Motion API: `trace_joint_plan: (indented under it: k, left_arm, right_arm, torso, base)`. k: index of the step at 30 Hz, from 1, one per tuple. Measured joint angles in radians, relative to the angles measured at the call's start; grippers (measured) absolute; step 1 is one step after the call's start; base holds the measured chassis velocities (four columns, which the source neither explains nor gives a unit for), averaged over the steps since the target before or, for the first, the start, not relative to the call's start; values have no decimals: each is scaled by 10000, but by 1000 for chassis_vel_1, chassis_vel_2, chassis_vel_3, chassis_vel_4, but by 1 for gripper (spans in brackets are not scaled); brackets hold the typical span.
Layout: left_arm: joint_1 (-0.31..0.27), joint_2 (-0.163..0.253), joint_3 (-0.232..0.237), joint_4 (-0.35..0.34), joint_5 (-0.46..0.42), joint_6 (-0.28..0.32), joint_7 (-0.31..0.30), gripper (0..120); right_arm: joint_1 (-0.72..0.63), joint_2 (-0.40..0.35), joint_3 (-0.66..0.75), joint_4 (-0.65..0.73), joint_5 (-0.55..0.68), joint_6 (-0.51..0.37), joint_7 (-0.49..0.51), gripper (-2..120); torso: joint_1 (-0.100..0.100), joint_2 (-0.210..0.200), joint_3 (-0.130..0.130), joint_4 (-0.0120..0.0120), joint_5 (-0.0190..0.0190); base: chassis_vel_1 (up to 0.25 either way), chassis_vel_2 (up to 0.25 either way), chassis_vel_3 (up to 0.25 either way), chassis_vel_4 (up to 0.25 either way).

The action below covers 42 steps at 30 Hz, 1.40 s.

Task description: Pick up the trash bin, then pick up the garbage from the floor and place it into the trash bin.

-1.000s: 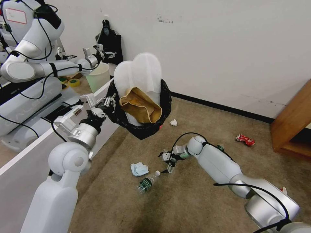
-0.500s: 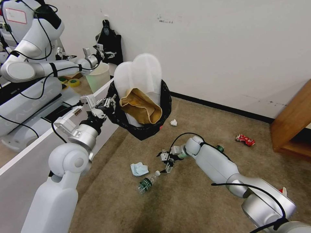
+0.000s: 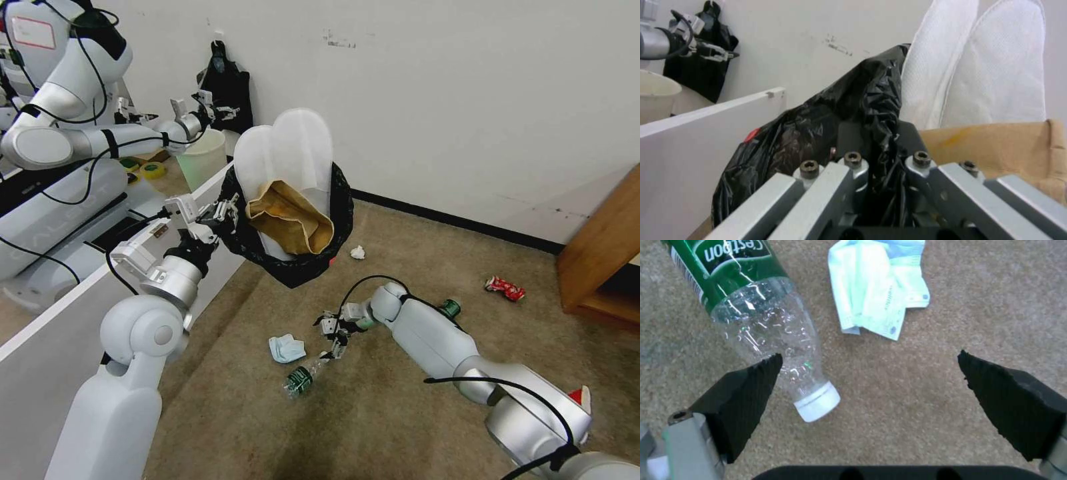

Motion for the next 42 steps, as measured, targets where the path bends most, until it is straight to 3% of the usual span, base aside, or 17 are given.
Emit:
trace_joint_plan:
  k: [42]
  left_arm:
    - [-55, -158, 66, 156, 62, -48, 81, 4]
  right_arm:
    - [-259, 483, -521, -267, 56, 4, 131, 100]
  torso:
    - [0, 0, 0, 0, 1]
  base:
    - [0, 0, 0, 0]
